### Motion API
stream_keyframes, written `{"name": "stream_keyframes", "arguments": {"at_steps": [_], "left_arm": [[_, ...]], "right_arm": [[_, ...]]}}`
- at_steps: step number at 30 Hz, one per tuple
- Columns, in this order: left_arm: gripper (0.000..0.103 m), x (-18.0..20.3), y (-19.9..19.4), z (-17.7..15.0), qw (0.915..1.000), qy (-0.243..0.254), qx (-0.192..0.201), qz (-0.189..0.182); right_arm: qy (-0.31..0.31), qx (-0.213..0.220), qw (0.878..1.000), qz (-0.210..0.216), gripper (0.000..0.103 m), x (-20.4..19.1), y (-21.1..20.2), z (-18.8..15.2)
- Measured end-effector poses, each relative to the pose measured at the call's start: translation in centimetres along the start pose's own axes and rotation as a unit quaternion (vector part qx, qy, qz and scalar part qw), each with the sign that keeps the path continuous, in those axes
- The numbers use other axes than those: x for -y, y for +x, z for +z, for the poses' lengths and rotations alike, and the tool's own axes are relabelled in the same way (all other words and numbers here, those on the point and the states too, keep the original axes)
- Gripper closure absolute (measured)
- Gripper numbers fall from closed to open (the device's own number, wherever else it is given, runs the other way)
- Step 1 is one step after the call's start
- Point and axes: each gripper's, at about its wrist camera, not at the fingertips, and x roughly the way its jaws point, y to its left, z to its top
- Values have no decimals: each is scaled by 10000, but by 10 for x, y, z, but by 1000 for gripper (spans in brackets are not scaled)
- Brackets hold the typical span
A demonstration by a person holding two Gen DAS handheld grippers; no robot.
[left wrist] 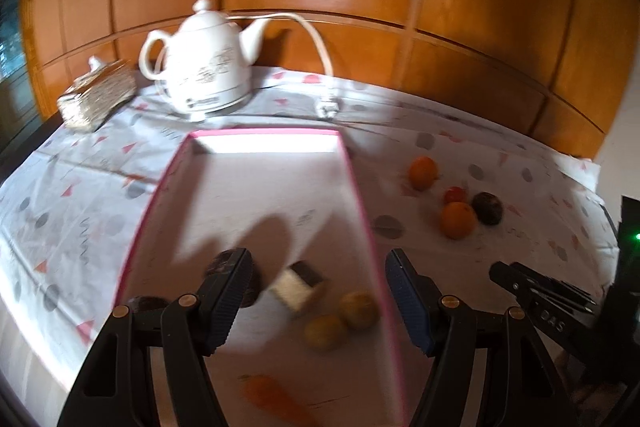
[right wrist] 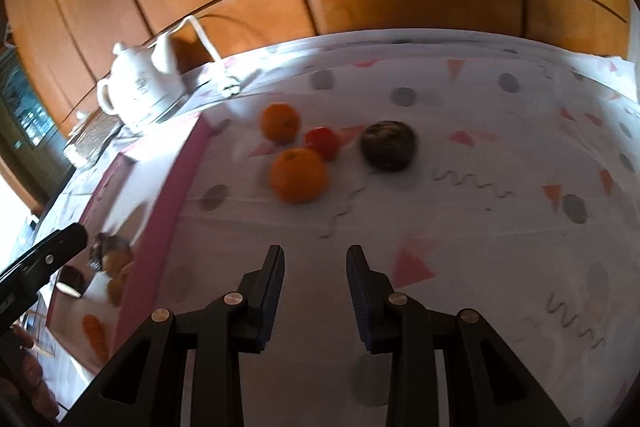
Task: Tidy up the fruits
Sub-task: 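Move the right tool to the produce and grasp the other dark brown root, then grasp the large orange by its body with the left tool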
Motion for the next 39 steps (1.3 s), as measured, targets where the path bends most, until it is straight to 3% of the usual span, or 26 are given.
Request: {"name": "stream_keyframes", "arguments": {"at_steps": [7, 18, 32, 39], "left_arm": [[33, 46, 16, 9, 9983, 346, -121, -456], [33, 88, 61, 18, 9943, 207, -610, -848], [34, 92, 106, 26, 9921, -235, -952, -779], [34, 88, 107, 31, 9932, -438, -801, -727]], "right_arm": [[180, 78, 9993, -331, 71, 27, 4, 12], [-55, 28, 9993, -376, 71, 43, 26, 43], [-770, -115, 9964, -344, 65, 39, 55, 62], [-825, -212, 9959, -316, 64, 38, 64, 71]]}}
